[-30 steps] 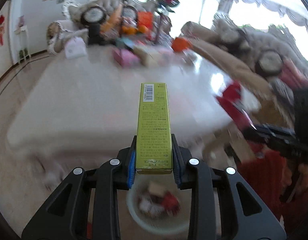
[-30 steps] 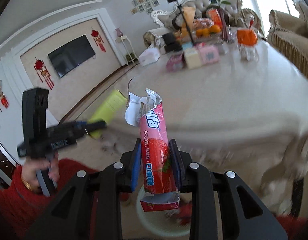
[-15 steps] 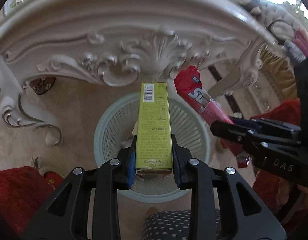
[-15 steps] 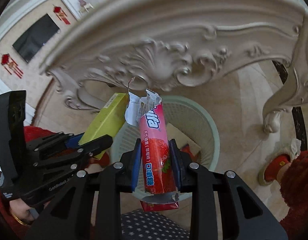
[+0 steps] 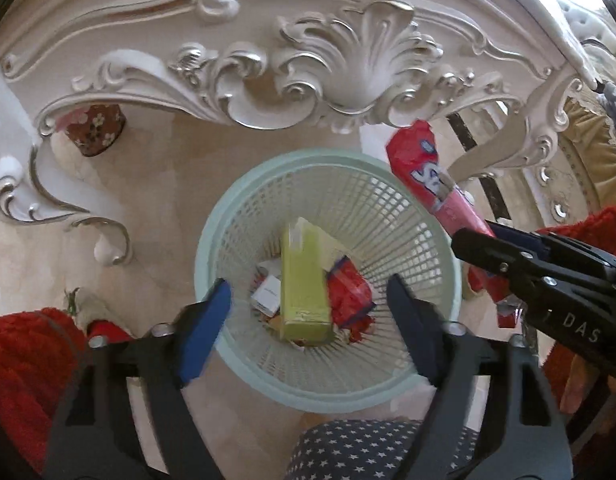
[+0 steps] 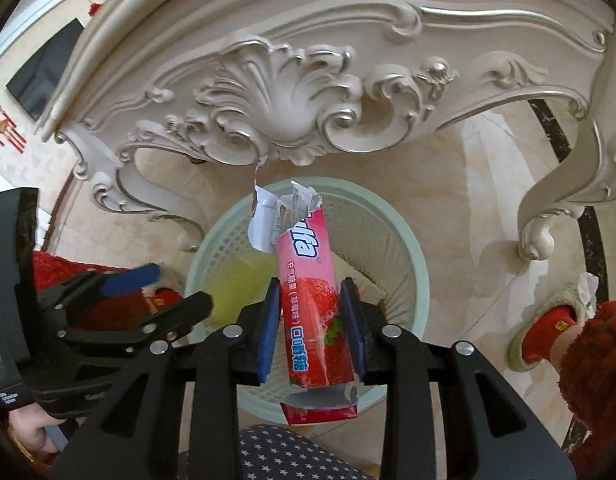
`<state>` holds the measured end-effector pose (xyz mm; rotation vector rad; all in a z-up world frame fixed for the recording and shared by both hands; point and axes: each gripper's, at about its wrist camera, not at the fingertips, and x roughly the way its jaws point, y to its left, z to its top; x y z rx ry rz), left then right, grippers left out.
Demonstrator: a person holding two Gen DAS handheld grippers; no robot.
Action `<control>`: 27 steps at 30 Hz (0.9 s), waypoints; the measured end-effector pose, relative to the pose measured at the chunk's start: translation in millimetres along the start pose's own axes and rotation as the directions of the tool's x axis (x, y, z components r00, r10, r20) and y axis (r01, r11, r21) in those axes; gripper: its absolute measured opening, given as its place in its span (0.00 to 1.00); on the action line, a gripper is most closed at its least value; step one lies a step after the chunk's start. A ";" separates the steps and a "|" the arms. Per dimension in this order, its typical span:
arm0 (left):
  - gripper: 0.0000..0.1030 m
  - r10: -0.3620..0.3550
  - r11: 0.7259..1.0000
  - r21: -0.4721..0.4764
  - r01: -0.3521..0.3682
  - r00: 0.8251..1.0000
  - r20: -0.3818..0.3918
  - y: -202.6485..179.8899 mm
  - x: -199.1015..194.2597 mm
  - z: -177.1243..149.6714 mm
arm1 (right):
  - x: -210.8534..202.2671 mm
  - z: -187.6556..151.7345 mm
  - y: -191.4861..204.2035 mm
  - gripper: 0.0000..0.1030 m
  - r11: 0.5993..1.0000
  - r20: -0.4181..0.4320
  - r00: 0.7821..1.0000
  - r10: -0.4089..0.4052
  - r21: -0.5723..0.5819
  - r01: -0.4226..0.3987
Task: Collect trash
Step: 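Carry the yellow-green box and biscuit tube to the wastebasket and release both, then move both open tools back toward the table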
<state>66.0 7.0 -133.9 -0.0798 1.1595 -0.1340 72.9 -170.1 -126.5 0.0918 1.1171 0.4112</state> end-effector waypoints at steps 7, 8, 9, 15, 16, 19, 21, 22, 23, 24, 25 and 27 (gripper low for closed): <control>0.77 0.012 0.999 0.029 -0.012 1.000 -0.018 -3.3 3.7 -4.1 | -1.5 -1.8 0.5 0.75 0.999 0.030 0.998 -0.050 0.000 0.050; 0.77 0.014 0.999 0.033 -0.014 1.000 -0.015 -3.8 3.1 -4.1 | -0.2 -3.0 1.1 0.75 0.999 0.023 0.999 -0.047 -0.006 0.047; 0.77 0.016 0.999 0.036 -0.016 1.000 -0.013 -3.4 2.9 -3.9 | 0.4 -3.0 2.2 0.75 0.999 0.019 0.999 -0.047 -0.008 0.047; 0.77 0.026 0.999 0.039 -0.025 1.000 -0.017 -3.0 4.1 -4.7 | 3.6 -3.8 0.5 0.75 0.998 0.001 0.998 -0.056 -0.002 0.056; 0.77 0.027 0.999 0.038 -0.026 1.000 -0.016 -2.5 4.1 -4.7 | 3.5 -3.8 0.4 0.75 0.998 0.001 0.998 -0.058 0.001 0.058; 0.77 0.033 0.999 0.037 -0.032 0.999 -0.016 -0.6 3.9 -5.0 | 3.8 -4.1 -0.4 0.75 0.998 0.000 0.998 -0.062 0.008 0.062; 0.77 0.035 0.999 0.038 -0.034 0.999 -0.018 0.4 4.0 -5.7 | 3.9 -4.6 0.0 0.75 0.998 -0.002 0.998 -0.064 0.008 0.064; 0.77 0.036 0.999 0.040 -0.035 0.999 -0.016 0.6 2.8 -6.1 | 2.9 -4.9 0.8 0.75 0.998 -0.003 0.998 -0.065 0.006 0.065; 0.77 0.033 0.999 0.044 -0.033 0.999 -0.009 0.2 0.5 -6.3 | 0.0 -5.5 1.9 0.75 0.998 0.001 0.998 -0.062 0.001 0.062; 0.77 0.029 0.998 0.049 -0.029 1.000 0.001 -1.3 -2.8 -6.9 | -4.3 -5.6 3.5 0.75 0.999 0.010 0.998 -0.054 -0.004 0.054; 0.77 0.025 0.998 0.060 -0.026 1.000 0.018 -2.7 -10.0 -7.7 | -11.1 -6.3 5.6 0.75 0.999 0.025 0.999 -0.041 -0.009 0.041; 0.77 0.009 0.998 0.070 -0.012 0.999 0.048 -4.4 -26.2 -8.8 | -35.6 -7.0 10.4 0.75 1.000 0.089 0.996 0.003 -0.020 -0.002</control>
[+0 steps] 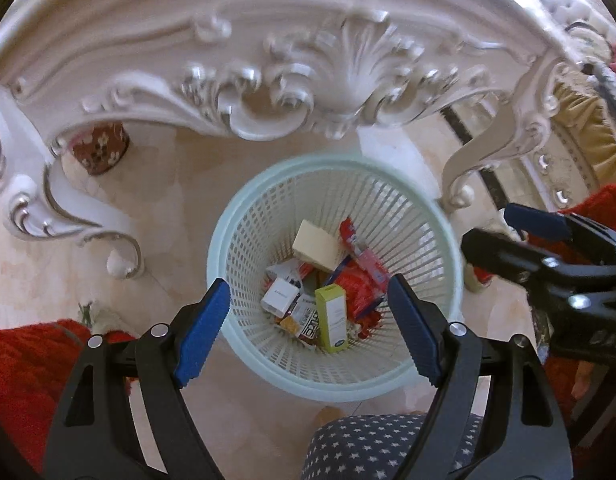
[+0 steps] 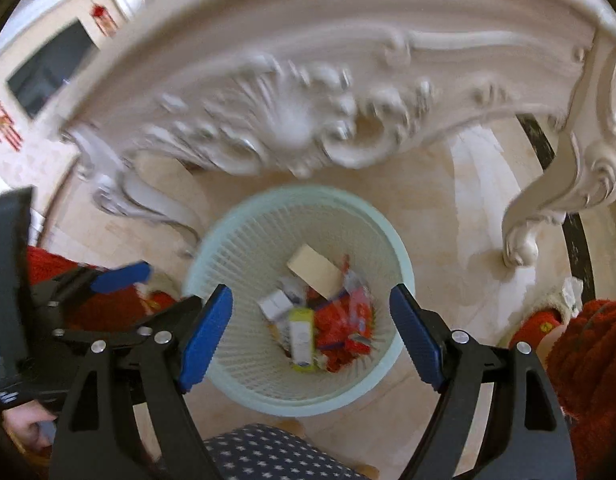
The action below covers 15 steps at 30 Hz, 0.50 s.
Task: Collect trash
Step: 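Move both open tools back toward the table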
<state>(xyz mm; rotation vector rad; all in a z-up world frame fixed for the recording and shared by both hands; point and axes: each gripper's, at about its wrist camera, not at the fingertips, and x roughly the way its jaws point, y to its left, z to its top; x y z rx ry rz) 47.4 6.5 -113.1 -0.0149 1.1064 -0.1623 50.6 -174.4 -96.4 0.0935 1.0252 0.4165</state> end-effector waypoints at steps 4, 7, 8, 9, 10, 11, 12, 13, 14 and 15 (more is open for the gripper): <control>0.77 -0.096 0.995 -0.033 0.099 0.991 0.095 4.7 -55.4 15.8 | -55.3 16.8 9.8 0.75 0.998 0.154 0.987 0.044 -0.060 -0.035; 0.77 -0.098 0.993 -0.044 0.107 0.981 0.169 10.7 -95.6 49.6 | -88.4 47.5 7.0 0.75 0.997 0.239 0.970 0.043 -0.069 -0.027; 0.77 -0.083 0.995 -0.044 0.093 0.980 0.183 12.2 -104.6 63.6 | -96.6 60.2 4.0 0.75 0.997 0.261 0.965 0.040 -0.072 -0.022; 0.77 -0.066 0.996 -0.045 0.076 0.978 0.196 14.7 -111.7 79.2 | -105.4 76.2 -0.8 0.75 0.997 0.287 0.957 0.037 -0.078 -0.015; 0.77 -0.039 0.998 -0.046 0.050 0.975 0.218 18.4 -118.7 105.8 | -111.1 91.3 -5.9 0.75 0.997 0.309 0.951 0.020 -0.079 0.004; 0.77 -0.012 0.998 -0.050 0.024 0.972 0.235 22.8 -121.2 127.1 | -116.0 107.7 -10.5 0.75 0.997 0.335 0.942 -0.003 -0.077 0.031; 0.77 0.020 0.998 -0.058 -0.006 0.968 0.248 25.7 -121.3 148.6 | -120.8 129.0 -18.4 0.75 0.995 0.368 0.929 -0.042 -0.073 0.074; 0.77 0.041 0.997 -0.067 -0.024 0.965 0.258 28.6 -120.4 166.5 | -123.3 147.5 -25.7 0.75 0.991 0.394 0.916 -0.079 -0.067 0.114; 0.77 0.065 0.996 -0.078 -0.045 0.961 0.270 31.8 -118.3 188.0 | -123.4 173.2 -36.2 0.75 0.986 0.414 0.903 -0.117 -0.062 0.156; 0.77 0.077 0.995 -0.089 -0.054 0.957 0.281 35.0 -114.3 208.0 | -119.3 191.2 -44.2 0.75 0.983 0.410 0.902 -0.137 -0.057 0.175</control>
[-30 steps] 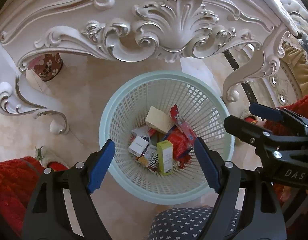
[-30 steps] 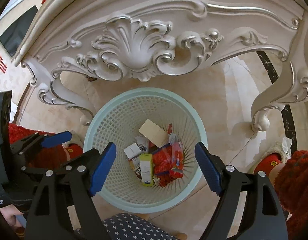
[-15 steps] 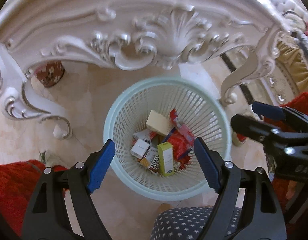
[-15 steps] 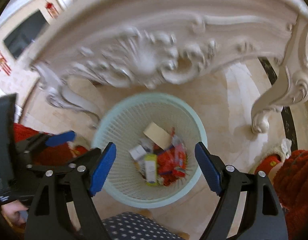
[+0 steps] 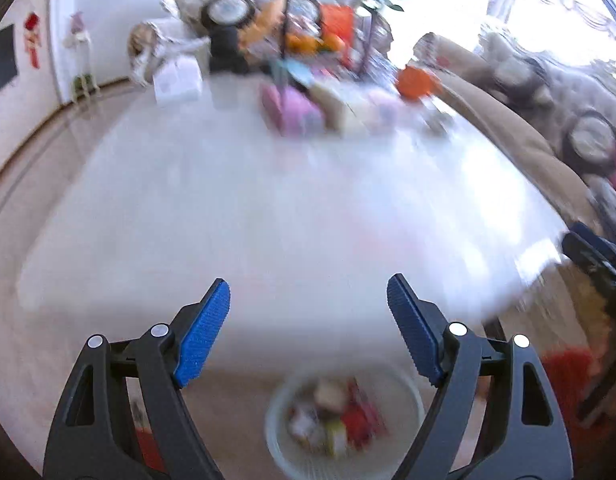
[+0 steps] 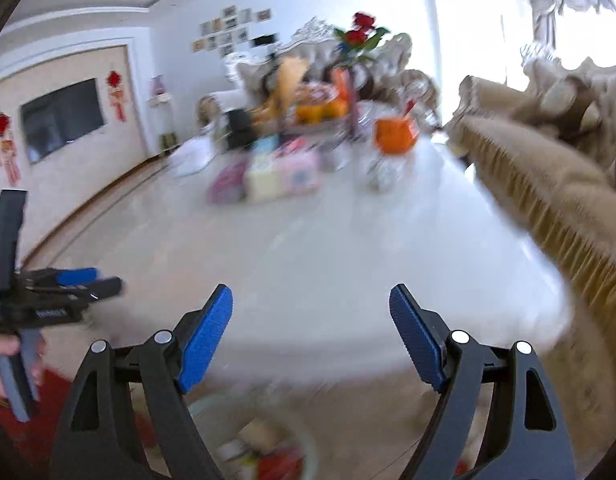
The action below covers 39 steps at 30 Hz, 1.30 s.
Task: Collect trash
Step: 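Move both open tools back toward the table, then grasp the pink BB cream box with the left tool while the right tool grasps the crumpled paper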
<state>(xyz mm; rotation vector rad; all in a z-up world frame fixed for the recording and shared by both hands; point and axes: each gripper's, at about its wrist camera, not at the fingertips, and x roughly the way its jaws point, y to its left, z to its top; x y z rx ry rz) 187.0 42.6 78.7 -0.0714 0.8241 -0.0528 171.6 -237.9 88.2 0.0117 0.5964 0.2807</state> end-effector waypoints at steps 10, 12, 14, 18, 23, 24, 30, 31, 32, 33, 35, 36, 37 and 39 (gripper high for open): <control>0.77 0.055 0.987 -0.149 -0.062 0.997 -0.049 15.4 128.1 134.3 | 147.4 96.5 -71.1 0.75 0.991 -0.150 0.980 -0.128 0.028 0.133; 0.77 0.065 0.984 -0.163 -0.073 0.997 -0.053 16.6 143.3 148.0 | 157.8 99.1 -76.2 0.75 0.990 -0.165 0.978 -0.128 0.029 0.135; 0.77 0.067 0.982 -0.171 -0.077 0.996 -0.063 15.8 156.2 157.1 | 169.3 103.2 -77.7 0.75 0.990 -0.169 0.976 -0.137 0.012 0.140; 0.77 0.091 0.984 -0.144 -0.101 0.993 -0.074 12.6 175.4 169.9 | 195.4 111.8 -78.2 0.75 0.988 -0.194 0.969 -0.153 -0.016 0.153; 0.77 0.089 0.983 -0.153 -0.101 0.993 -0.081 17.5 186.8 183.9 | 214.6 122.0 -76.5 0.75 0.987 -0.212 0.964 -0.162 -0.035 0.158; 0.77 0.053 0.985 -0.161 -0.065 0.995 -0.078 17.7 186.6 185.1 | 219.0 124.8 -77.0 0.75 0.988 -0.215 0.964 -0.156 -0.027 0.154; 0.77 0.048 0.987 -0.147 -0.063 0.994 -0.102 15.4 200.5 186.0 | 233.1 132.3 -80.1 0.75 0.986 -0.221 0.961 -0.163 -0.002 0.167; 0.77 0.040 0.985 -0.163 -0.059 0.993 -0.114 18.2 204.9 184.9 | 234.4 133.2 -79.5 0.75 0.986 -0.221 0.961 -0.164 -0.004 0.168; 0.77 0.037 0.983 -0.172 -0.056 0.993 -0.110 20.6 206.6 183.7 | 235.3 133.9 -79.2 0.75 0.986 -0.221 0.961 -0.166 -0.007 0.168; 0.77 0.048 0.984 -0.166 -0.064 0.994 -0.097 20.8 205.5 183.3 | 237.2 134.9 -78.2 0.75 0.985 -0.222 0.960 -0.168 -0.016 0.169; 0.77 0.067 0.984 -0.157 -0.082 0.993 -0.099 23.8 208.2 183.7 | 241.0 136.0 -77.4 0.75 0.985 -0.219 0.960 -0.174 -0.032 0.171; 0.77 0.087 0.984 -0.146 -0.102 0.991 -0.100 24.7 208.9 184.1 | 243.8 136.0 -77.6 0.75 0.985 -0.222 0.959 -0.174 -0.044 0.169; 0.77 0.098 0.983 -0.145 -0.111 0.990 -0.098 27.6 209.7 185.0 | 247.8 136.0 -78.1 0.75 0.984 -0.230 0.957 -0.177 -0.051 0.170; 0.77 0.151 0.980 -0.112 -0.164 0.982 -0.118 31.1 215.8 187.3 | 255.1 134.4 -83.0 0.75 0.983 -0.249 0.951 -0.183 -0.048 0.177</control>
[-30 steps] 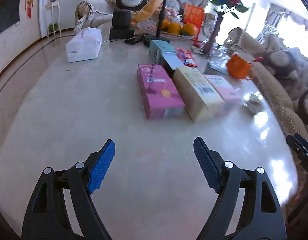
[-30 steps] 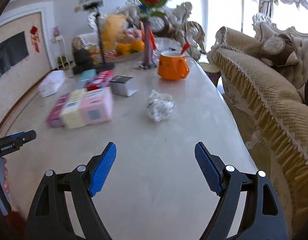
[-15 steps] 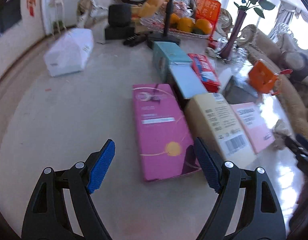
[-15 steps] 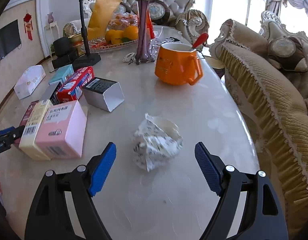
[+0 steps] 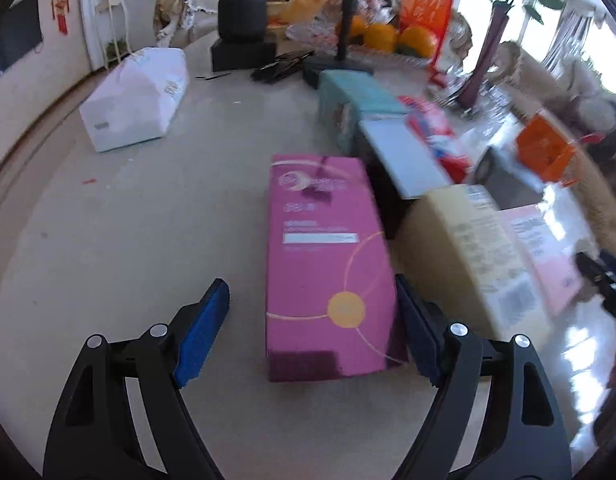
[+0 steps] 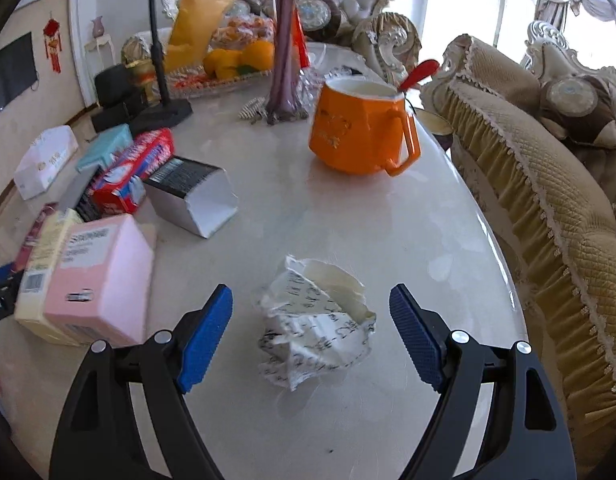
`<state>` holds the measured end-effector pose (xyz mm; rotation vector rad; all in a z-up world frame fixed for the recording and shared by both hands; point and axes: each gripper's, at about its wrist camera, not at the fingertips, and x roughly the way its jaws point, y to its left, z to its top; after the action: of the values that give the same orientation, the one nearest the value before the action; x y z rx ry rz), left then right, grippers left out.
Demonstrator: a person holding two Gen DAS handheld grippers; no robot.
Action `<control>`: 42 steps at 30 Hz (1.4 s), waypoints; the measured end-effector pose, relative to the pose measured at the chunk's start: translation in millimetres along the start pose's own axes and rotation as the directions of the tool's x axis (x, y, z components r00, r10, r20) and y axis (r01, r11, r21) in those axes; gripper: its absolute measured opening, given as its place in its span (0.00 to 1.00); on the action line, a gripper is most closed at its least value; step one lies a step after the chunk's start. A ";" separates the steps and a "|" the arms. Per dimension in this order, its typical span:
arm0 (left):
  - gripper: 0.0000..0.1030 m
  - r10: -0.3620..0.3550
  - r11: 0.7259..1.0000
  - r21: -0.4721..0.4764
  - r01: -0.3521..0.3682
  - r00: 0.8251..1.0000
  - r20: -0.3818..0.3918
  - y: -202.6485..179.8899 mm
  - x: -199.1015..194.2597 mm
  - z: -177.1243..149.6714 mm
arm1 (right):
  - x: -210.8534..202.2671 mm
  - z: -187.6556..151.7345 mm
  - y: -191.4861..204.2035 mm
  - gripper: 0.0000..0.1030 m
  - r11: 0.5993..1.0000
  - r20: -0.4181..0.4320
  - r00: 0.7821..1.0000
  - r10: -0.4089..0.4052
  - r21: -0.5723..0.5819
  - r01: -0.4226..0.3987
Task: Collect trash
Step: 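Grasp the pink BB cream box with the left tool while the right tool grasps the crumpled paper, then carry the pink box and crumpled paper to the wastebasket and release both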
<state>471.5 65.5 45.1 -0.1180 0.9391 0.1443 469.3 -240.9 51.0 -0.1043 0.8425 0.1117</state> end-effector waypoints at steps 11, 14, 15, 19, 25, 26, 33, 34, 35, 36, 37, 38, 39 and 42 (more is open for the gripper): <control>0.56 0.026 0.996 0.087 -0.027 1.000 0.015 8.2 1.1 4.1 | 6.2 -10.1 -0.6 0.44 1.000 -0.072 0.997 0.025 -0.003 -0.026; 0.56 0.033 0.994 0.101 -0.035 0.999 0.018 12.3 -4.6 -0.8 | -4.7 -16.6 0.5 0.42 0.997 -0.060 0.996 0.071 0.021 -0.069; 0.56 0.025 0.995 0.097 -0.027 0.999 0.025 14.2 -8.8 -3.2 | -9.5 -19.2 -0.3 0.42 0.996 -0.052 0.995 0.088 0.035 -0.086; 0.56 -0.017 0.996 0.091 0.011 0.998 0.065 22.3 -39.9 -14.8 | -37.0 -30.5 2.3 0.42 0.987 -0.018 0.989 0.145 0.066 -0.143; 0.56 -0.095 0.991 0.107 0.080 0.986 0.139 36.7 -112.5 -57.7 | -95.3 -64.5 16.5 0.42 0.968 0.050 0.969 0.241 0.067 -0.244; 0.56 -0.105 0.990 0.110 0.089 0.984 0.147 38.6 -123.3 -67.9 | -108.8 -76.8 21.6 0.42 0.960 0.064 0.961 0.269 0.066 -0.273; 0.56 -0.220 0.969 0.150 0.196 0.960 0.170 50.4 -202.3 -179.4 | -184.2 -162.0 52.6 0.42 0.894 0.112 0.893 0.436 0.060 -0.444; 0.56 -0.233 0.965 0.158 0.207 0.958 0.169 50.9 -213.5 -201.3 | -192.6 -173.1 56.2 0.42 0.887 0.116 0.886 0.450 0.055 -0.458; 0.56 -0.247 0.962 0.162 0.220 0.955 0.167 51.3 -221.2 -218.3 | -201.5 -185.8 61.5 0.42 0.879 0.117 0.877 0.466 0.049 -0.474; 0.56 -0.263 0.958 0.165 0.236 0.951 0.162 51.4 -229.2 -236.0 | -212.3 -202.8 68.0 0.42 0.868 0.117 0.866 0.487 0.044 -0.494; 0.56 -0.282 0.952 0.166 0.257 0.947 0.154 51.3 -237.9 -258.1 | -221.9 -218.7 73.5 0.42 0.856 0.117 0.853 0.508 0.043 -0.516; 0.56 -0.297 0.947 0.168 0.272 0.944 0.144 51.0 -244.0 -277.3 | -228.4 -232.9 77.9 0.42 0.843 0.112 0.841 0.529 0.045 -0.536; 0.56 -0.304 0.945 0.172 0.280 0.943 0.133 50.2 -246.9 -293.4 | -235.3 -251.2 84.0 0.42 0.830 0.103 0.829 0.549 0.050 -0.556; 0.56 -0.268 0.946 0.216 0.242 0.958 0.101 41.8 -249.7 -349.2 | -236.8 -295.9 101.9 0.42 0.827 0.052 0.829 0.556 0.064 -0.559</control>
<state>41.6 31.6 41.4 -0.0411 0.7964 -0.1823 80.4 -194.0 27.8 0.2235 0.8242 0.6342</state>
